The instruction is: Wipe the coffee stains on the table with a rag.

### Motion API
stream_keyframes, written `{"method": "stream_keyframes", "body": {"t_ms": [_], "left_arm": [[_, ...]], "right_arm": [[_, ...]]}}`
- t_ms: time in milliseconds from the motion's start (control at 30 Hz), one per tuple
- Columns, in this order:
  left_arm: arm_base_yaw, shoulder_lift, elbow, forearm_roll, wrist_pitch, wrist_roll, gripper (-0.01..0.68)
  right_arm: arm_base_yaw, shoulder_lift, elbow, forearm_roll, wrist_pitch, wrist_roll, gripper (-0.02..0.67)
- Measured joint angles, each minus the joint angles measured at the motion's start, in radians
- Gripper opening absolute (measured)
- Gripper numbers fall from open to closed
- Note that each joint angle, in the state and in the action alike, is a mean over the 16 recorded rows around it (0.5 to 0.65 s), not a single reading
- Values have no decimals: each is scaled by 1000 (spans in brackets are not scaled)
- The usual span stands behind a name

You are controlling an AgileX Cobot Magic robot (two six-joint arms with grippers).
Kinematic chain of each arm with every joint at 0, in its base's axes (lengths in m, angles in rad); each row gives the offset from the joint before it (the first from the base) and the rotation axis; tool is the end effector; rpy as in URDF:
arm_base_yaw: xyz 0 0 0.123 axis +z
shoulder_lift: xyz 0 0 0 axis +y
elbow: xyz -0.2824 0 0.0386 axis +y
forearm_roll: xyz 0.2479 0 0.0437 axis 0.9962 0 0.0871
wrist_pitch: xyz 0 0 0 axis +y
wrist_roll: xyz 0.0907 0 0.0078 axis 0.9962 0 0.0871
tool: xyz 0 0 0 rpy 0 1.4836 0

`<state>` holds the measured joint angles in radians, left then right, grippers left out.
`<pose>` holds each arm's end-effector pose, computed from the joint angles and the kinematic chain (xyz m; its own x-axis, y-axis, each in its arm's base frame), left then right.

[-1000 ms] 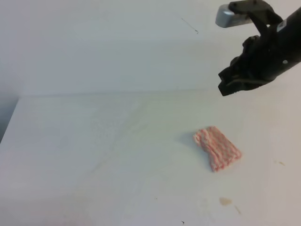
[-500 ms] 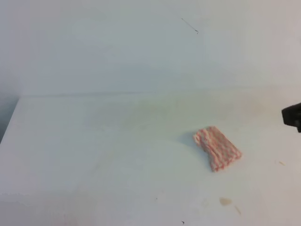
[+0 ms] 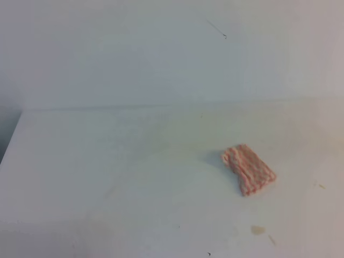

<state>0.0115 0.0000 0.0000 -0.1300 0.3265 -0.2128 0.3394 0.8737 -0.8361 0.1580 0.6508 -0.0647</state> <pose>0.0539 -0.0032 0.1838 -0.2309 -0.3321 -0.9145 -0.0500 0.9428 -0.3297 0.1599 0.0657 0.3477 -0.5526 -0.1303 -0.8232 -0.3726 0.9221 0.1041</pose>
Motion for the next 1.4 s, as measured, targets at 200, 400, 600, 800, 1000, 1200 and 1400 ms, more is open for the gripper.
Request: {"method": "stream_keyframes", "body": {"t_ms": [200, 400, 600, 800, 1000, 1200, 1400], "left_arm": [[0, 0, 0, 0, 0, 0, 1], [0, 0, 0, 0, 0, 0, 1], [0, 0, 0, 0, 0, 0, 1], [0, 0, 0, 0, 0, 0, 1], [0, 0, 0, 0, 0, 0, 1], [0, 0, 0, 0, 0, 0, 1], [0, 0, 0, 0, 0, 0, 1]], "right_arm": [[0, 18, 5, 4, -12, 1, 0], [0, 32, 6, 2, -12, 1, -1], [-1, -10, 6, -1, -12, 1, -1], [-19, -134, 19, -19, -47, -22, -1], [-81, -320, 109, -48, -199, -55, -2], [-166, -509, 303, -75, -416, -87, -2], [-233, -693, 566, -80, -594, -89, -2]]}}
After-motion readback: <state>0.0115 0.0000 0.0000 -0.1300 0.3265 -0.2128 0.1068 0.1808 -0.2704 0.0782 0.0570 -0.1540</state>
